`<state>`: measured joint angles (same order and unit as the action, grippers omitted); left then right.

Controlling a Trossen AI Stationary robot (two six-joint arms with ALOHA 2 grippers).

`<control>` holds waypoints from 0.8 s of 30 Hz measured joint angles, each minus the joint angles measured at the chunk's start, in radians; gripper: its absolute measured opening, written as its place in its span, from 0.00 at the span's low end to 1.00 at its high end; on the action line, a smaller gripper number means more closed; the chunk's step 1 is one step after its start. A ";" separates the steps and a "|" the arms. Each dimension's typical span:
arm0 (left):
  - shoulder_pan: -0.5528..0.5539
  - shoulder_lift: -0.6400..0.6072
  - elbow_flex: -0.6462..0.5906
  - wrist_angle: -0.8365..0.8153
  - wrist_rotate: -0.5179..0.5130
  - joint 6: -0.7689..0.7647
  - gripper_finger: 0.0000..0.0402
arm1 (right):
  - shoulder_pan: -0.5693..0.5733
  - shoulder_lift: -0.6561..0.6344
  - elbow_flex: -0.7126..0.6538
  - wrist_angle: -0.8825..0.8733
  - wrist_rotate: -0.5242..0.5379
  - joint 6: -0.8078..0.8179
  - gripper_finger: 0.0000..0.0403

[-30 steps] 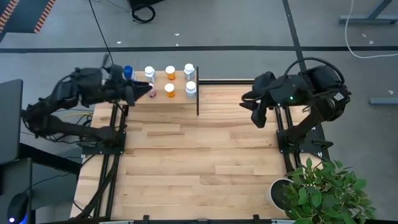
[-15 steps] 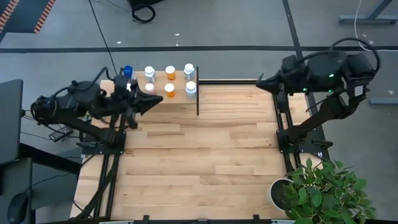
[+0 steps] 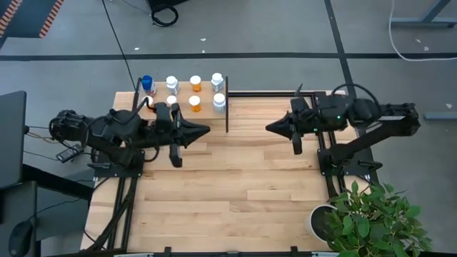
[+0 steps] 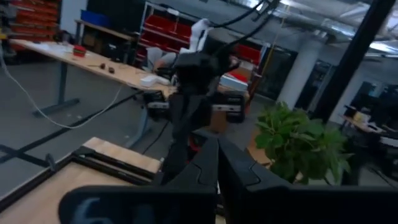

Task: Pick and place medicine bottles onto shelf by color
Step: Return to Home Position

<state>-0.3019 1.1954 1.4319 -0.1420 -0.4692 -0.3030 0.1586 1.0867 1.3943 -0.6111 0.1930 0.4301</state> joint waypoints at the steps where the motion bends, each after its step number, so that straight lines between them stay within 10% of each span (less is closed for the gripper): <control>1: 0.000 -0.001 0.000 -0.008 0.012 -0.004 0.01 | -0.006 -0.036 -0.070 0.070 -0.011 0.015 0.01; 10: 0.050 -0.069 -0.307 0.259 0.116 -0.124 0.01 | -0.060 -0.348 -0.571 0.450 -0.101 0.208 0.01; 24: 0.028 -0.590 -0.937 0.540 -0.026 -0.279 0.00 | -0.060 -0.820 -0.891 0.401 0.092 0.315 0.02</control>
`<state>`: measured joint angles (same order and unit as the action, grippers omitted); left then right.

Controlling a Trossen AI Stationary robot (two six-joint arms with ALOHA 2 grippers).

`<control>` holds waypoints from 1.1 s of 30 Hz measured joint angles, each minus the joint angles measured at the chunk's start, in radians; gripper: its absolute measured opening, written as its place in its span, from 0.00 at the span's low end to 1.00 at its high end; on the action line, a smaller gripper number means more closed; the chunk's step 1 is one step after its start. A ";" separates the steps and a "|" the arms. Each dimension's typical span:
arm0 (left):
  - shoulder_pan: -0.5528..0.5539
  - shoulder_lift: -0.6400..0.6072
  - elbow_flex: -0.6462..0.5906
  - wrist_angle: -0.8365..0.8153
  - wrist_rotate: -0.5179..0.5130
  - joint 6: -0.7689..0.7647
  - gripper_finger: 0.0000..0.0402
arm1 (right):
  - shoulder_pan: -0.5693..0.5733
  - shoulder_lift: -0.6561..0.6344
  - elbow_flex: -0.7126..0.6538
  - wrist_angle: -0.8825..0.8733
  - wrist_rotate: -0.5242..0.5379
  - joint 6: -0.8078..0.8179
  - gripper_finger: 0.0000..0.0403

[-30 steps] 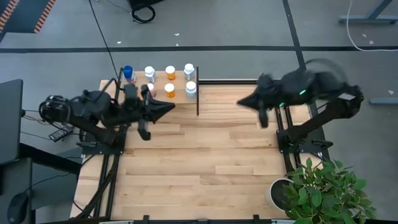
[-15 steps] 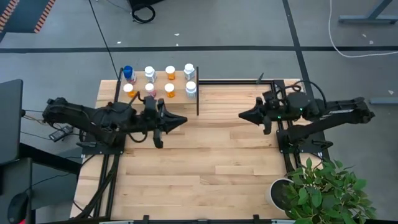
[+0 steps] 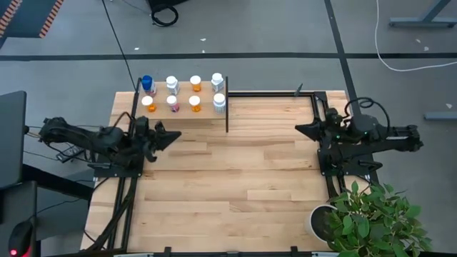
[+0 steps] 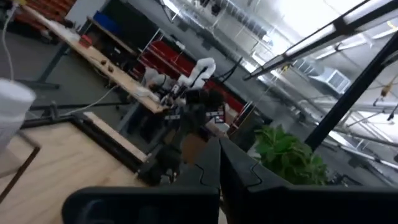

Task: Pick and place medicine bottles onto shelf by color
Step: Return to Home Position

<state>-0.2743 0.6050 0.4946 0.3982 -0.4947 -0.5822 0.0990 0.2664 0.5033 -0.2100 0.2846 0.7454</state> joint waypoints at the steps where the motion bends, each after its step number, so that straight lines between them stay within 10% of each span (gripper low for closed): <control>1: -0.005 -0.013 -0.035 0.030 -0.005 -0.001 0.00 | 0.000 -0.018 -0.021 0.000 0.002 0.015 0.02; 12: 0.002 -0.197 -0.485 0.603 -0.025 0.017 0.00 | 0.000 -0.049 -0.210 0.100 -0.012 0.079 0.02; 23: 0.002 -0.272 -0.486 0.479 -0.004 0.069 0.00 | -0.001 -0.064 -0.490 0.590 0.003 0.085 0.02; 33: 0.002 -0.272 -0.486 0.302 0.132 0.195 0.00 | -0.006 -0.048 -0.496 0.574 -0.039 -0.093 0.02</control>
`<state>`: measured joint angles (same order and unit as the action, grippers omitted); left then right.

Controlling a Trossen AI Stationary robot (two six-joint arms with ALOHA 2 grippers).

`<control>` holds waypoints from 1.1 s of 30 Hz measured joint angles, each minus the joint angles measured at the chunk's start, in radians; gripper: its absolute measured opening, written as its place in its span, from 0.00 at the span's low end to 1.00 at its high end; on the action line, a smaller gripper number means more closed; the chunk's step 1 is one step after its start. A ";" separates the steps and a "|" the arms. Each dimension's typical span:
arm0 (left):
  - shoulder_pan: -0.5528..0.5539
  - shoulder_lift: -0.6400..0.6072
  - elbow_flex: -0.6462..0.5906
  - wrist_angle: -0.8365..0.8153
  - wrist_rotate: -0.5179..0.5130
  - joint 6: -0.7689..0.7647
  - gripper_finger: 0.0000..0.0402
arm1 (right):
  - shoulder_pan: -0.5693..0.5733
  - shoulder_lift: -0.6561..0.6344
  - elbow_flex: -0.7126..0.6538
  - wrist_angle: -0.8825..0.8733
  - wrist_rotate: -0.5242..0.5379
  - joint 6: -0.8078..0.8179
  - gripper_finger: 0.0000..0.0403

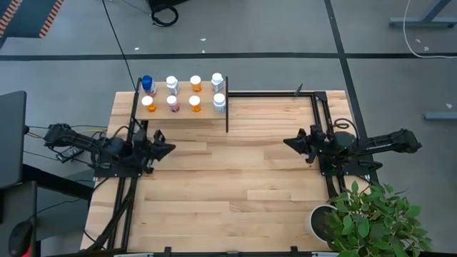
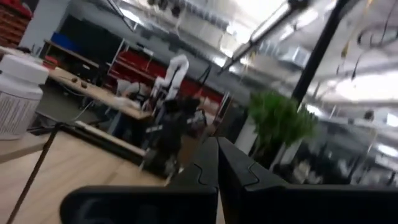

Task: Pick and place medicine bottles onto shelf by color
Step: Return to Home Position

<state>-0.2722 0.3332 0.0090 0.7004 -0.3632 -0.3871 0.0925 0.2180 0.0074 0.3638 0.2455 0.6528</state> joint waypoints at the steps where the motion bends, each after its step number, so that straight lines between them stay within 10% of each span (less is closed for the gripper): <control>1: 0.000 0.000 0.000 -0.018 0.008 0.021 0.00 | 0.000 0.003 0.000 0.000 -0.018 -0.009 0.02; 16: 0.001 0.000 0.000 -0.527 0.009 0.098 0.04 | 0.002 0.105 0.000 0.015 -0.090 -0.237 0.02; 33: 0.001 0.000 -0.001 -0.511 0.009 0.136 0.05 | 0.002 0.137 0.000 0.126 -0.090 -0.231 0.02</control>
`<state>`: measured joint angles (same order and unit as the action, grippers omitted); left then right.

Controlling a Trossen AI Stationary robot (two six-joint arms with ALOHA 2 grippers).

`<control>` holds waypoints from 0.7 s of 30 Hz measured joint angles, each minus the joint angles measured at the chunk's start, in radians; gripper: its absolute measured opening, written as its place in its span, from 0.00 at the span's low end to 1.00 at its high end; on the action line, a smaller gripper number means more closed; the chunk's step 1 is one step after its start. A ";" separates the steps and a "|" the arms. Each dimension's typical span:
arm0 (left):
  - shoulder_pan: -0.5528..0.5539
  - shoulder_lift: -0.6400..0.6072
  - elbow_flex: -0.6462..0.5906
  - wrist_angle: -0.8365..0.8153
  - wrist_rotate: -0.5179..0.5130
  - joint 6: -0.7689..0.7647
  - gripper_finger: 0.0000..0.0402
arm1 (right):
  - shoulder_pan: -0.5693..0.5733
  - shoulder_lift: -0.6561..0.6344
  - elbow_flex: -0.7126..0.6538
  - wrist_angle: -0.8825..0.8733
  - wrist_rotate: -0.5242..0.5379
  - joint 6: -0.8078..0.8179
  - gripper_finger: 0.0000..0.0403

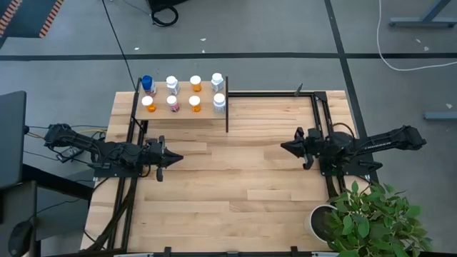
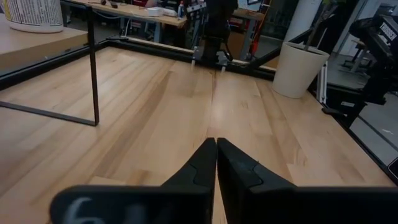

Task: Pick and place medicine bottles onto shelf by color
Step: Return to Home Position

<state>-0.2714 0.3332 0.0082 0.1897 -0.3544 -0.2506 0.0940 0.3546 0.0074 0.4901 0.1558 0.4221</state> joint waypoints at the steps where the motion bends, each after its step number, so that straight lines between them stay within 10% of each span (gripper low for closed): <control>1: 0.000 0.000 0.000 0.000 0.000 -0.001 0.05 | 0.000 0.000 0.000 0.027 0.000 0.000 0.02; 21: 0.000 0.000 0.000 0.000 0.000 0.001 0.06 | 0.000 0.000 0.001 0.607 0.000 0.000 0.02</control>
<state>-0.2714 0.3332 0.0082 0.1897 -0.3542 -0.2497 0.0940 0.3542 0.0082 1.0970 0.1558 0.4217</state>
